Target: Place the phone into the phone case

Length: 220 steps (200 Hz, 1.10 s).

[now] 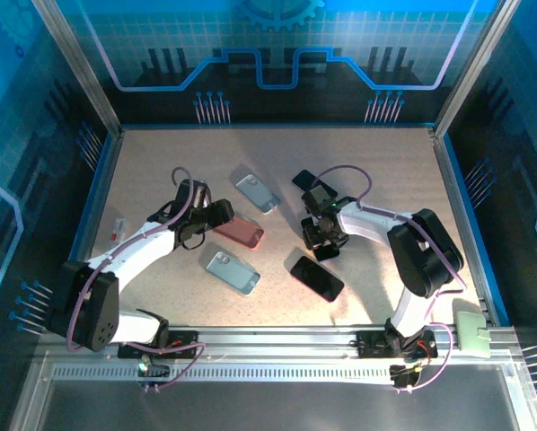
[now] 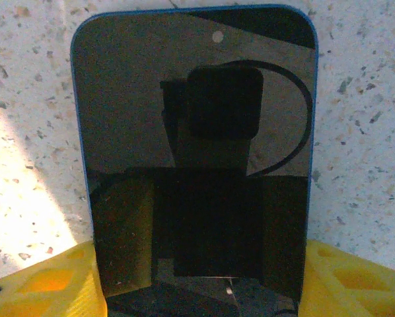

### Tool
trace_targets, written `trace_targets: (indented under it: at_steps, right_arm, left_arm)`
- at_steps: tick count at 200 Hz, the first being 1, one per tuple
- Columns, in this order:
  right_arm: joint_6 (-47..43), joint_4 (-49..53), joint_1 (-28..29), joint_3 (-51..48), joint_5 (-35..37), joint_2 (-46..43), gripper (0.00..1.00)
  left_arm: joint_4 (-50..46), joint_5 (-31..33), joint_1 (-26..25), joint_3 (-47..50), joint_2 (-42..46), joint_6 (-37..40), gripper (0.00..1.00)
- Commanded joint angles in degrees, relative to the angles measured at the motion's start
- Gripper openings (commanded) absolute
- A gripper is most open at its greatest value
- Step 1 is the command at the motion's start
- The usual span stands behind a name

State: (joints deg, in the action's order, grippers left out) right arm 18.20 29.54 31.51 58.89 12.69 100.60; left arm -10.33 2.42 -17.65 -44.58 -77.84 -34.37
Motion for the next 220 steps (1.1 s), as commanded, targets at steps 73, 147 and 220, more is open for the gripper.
trace_targets:
  at_steps: [73,147,220]
  right_arm:
    - [-6.52,1.56,1.17,3.51,-3.30,-4.33,0.57]
    - [-7.32,2.11,1.14,3.44,-10.15,-8.41,0.55]
    - [-5.63,2.71,1.28,3.81,-14.64,-10.95,0.55]
  left_arm:
    - [0.67,-6.32,-5.85,-5.25,-4.91,0.35,0.61]
    - [6.38,-13.70,-10.74,-10.86,-13.97,-2.35,0.51]
    - [13.61,-16.94,-14.40,-15.32,-21.23,-5.73,0.55]
